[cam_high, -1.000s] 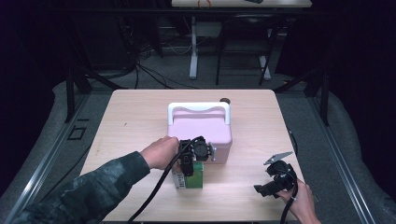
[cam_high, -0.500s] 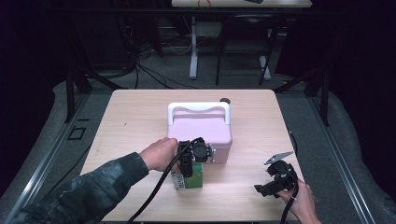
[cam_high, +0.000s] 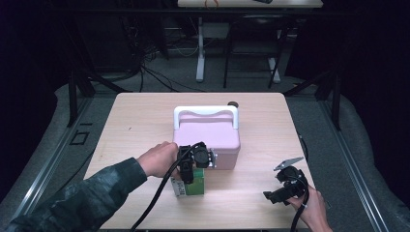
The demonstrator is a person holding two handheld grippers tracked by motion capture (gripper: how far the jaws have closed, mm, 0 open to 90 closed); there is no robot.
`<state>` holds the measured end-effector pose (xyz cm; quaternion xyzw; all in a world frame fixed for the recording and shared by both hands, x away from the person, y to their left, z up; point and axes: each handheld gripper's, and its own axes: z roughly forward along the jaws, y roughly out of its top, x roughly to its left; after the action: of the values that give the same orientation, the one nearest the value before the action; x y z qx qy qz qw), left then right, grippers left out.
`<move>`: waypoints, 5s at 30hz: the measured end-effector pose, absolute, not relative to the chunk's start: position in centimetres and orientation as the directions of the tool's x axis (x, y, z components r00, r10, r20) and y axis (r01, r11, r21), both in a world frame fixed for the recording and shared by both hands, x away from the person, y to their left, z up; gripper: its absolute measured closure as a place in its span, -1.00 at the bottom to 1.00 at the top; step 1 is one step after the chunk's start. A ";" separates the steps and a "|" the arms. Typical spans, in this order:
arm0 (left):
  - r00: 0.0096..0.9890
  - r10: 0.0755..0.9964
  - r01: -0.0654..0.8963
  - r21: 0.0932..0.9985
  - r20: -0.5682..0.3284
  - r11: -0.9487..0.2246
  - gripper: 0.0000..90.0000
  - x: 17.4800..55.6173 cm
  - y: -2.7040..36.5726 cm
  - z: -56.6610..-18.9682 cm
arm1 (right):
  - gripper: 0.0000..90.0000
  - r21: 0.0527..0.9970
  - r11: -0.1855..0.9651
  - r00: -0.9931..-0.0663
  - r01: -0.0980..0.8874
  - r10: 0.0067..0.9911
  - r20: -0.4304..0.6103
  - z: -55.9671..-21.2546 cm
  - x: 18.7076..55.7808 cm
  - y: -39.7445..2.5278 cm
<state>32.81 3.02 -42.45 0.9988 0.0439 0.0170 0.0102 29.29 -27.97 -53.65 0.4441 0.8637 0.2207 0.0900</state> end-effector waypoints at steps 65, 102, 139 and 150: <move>0.965 0.255 0.257 -0.029 0.064 -0.966 0.41 32.8 13.0 -39.3 | -0.98 0.458 0.507 -0.586 0.730 0.809 0.039 -53.7 29.3 -28.0; 0.890 0.450 0.454 -0.039 0.071 -0.890 0.41 35.9 19.2 -38.5 | -0.98 0.455 0.510 -0.588 0.730 0.808 0.038 -53.8 29.3 -28.0; 0.729 0.679 0.683 -0.024 0.086 -0.730 0.41 41.7 24.9 -39.7 | -0.97 0.449 0.511 -0.588 0.733 0.808 0.040 -53.7 29.3 -28.0; 0.673 0.734 0.738 -0.017 0.088 -0.675 0.41 43.5 26.2 -40.6 | -0.97 0.450 0.508 -0.587 0.735 0.808 0.046 -53.8 29.3 -27.9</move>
<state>43.51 26.18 -40.64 0.9143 0.4026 0.0367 -0.0254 29.28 -27.90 -53.80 0.4463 0.8642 0.2162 0.0849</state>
